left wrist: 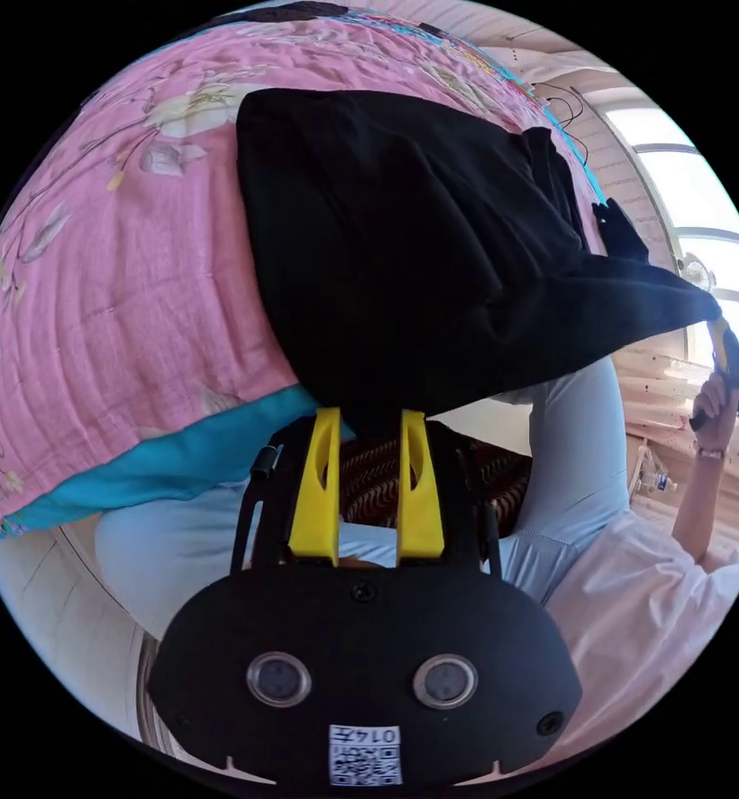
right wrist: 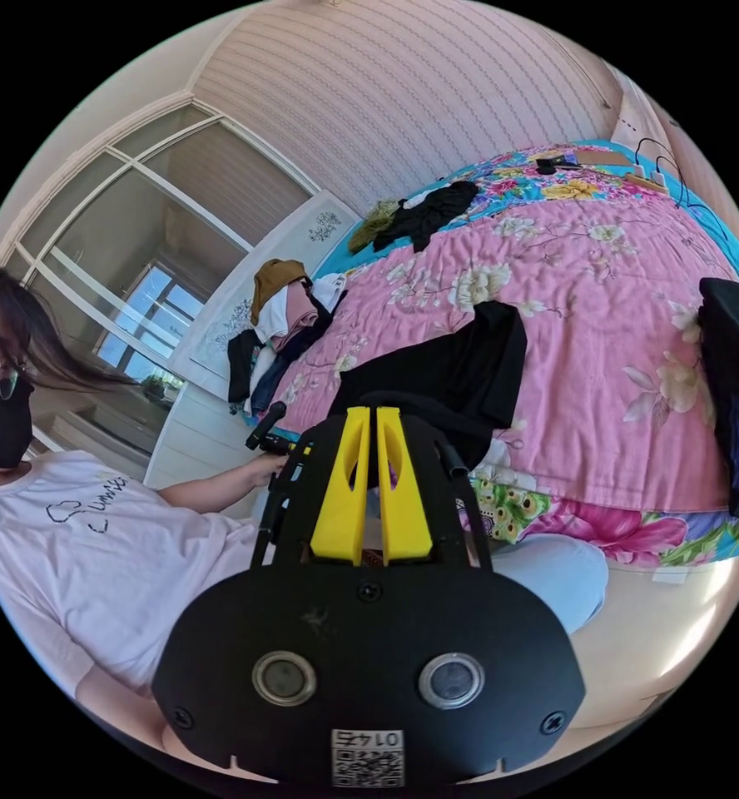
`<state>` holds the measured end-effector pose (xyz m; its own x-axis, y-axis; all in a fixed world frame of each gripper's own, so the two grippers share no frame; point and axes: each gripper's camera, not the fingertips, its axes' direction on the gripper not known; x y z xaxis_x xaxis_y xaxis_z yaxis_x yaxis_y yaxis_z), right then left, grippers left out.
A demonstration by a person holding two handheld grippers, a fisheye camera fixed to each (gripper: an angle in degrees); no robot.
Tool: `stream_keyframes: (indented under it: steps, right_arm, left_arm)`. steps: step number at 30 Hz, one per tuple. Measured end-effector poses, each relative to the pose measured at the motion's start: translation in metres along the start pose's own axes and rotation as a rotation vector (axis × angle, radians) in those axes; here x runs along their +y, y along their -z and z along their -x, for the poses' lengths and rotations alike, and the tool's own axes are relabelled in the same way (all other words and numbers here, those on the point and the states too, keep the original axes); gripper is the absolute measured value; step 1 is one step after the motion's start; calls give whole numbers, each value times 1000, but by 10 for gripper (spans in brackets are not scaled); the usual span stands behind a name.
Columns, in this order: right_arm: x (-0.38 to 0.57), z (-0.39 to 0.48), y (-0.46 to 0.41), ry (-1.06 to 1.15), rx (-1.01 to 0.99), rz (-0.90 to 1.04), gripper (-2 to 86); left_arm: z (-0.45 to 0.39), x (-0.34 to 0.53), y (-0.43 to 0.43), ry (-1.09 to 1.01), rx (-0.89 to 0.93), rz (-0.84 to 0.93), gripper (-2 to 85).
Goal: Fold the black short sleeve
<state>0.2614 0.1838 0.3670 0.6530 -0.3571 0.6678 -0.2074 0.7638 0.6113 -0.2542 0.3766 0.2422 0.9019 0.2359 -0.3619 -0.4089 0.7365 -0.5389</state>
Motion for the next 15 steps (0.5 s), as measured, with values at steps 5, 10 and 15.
stream_keyframes:
  steps: [5, 10, 15]
  right_arm:
    - [13, 13, 8, -14, 16, -12, 5]
    - [23, 28, 30, 9, 62, -44, 6]
    - [34, 47, 64, 44, 3, -157, 5]
  left_arm:
    - [13, 12, 11, 70, 35, -50, -2]
    - [2, 70, 86, -96, 150, -254, -9]
    - [12, 146, 178, -186, 423, -598, -10]
